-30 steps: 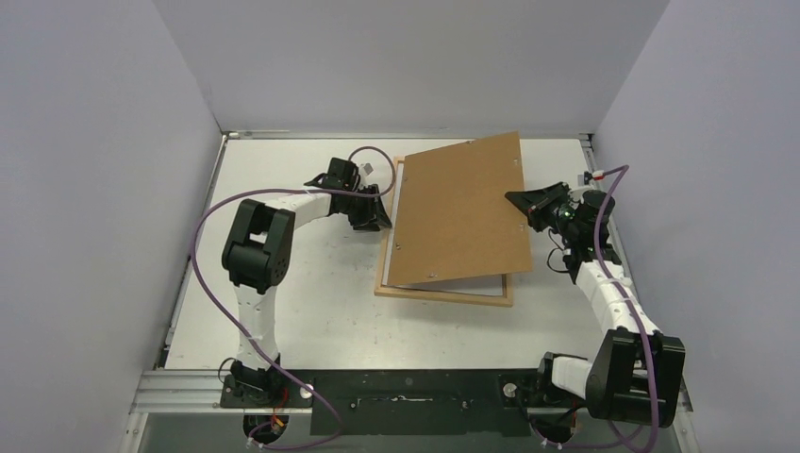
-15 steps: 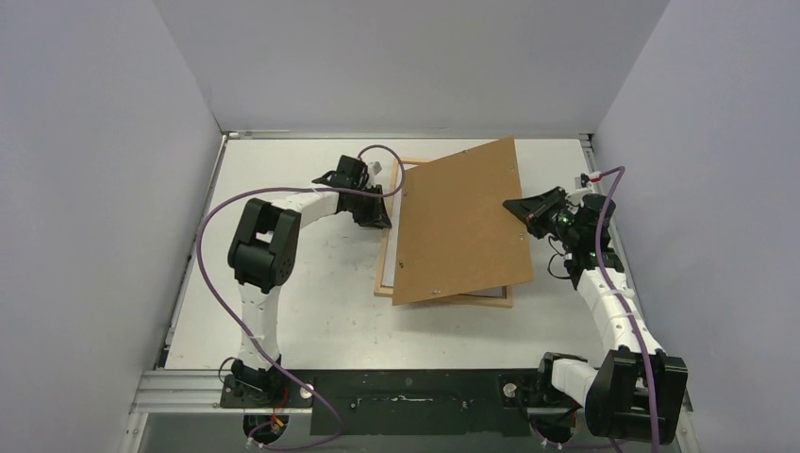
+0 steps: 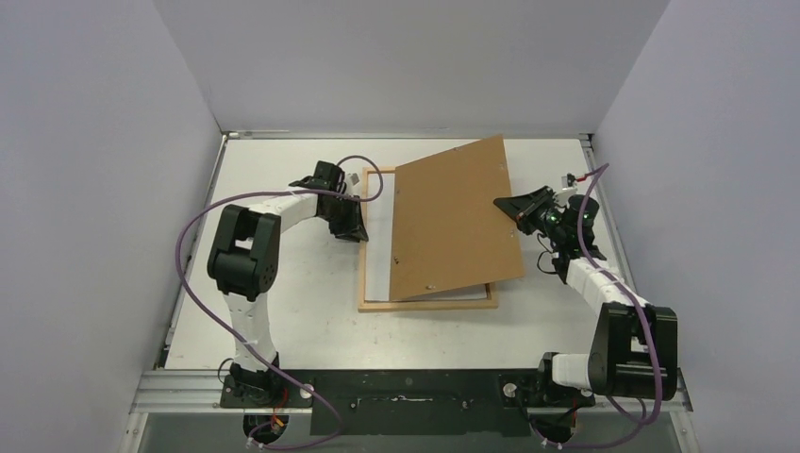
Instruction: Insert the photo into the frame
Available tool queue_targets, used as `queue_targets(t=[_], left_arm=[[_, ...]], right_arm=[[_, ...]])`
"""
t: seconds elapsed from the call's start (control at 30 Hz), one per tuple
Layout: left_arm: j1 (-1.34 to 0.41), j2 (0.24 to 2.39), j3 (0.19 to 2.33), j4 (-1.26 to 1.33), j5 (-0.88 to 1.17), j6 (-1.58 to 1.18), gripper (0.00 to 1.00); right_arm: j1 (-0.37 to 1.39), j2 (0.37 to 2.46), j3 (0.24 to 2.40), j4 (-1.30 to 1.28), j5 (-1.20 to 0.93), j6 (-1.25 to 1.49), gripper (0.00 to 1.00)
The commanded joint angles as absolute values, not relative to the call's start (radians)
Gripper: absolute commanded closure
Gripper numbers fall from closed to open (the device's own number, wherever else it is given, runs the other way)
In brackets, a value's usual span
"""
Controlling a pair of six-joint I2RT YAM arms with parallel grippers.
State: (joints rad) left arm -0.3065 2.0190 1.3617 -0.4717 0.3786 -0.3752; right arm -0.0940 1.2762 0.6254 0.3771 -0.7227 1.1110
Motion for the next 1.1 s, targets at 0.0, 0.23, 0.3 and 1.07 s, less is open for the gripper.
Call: queue_targets(t=[0.0,0.23,0.3,1.07], left_arm=[[-0.284,1.938,1.321,-0.511,0.419,-0.356,0.67],[-0.259,1.862,1.323,-0.479,0.459,-0.371,0.49],[-0.246,1.841,1.323,-0.481,0.448,-0.364,0.47],[-0.229,1.901,1.28,-0.401,0.408,-0.446,0.56]], right_arm=[[-0.043,1.306,0.633,0.674,-0.751,1.197,1.0],[0.026,1.368,0.649,0.739,-0.751,1.187,1.0],[0.032,1.383,0.65,0.748,-0.75,1.181,1.0],[0.104,1.509,0.618,0.815,-0.62,1.167,1.0]])
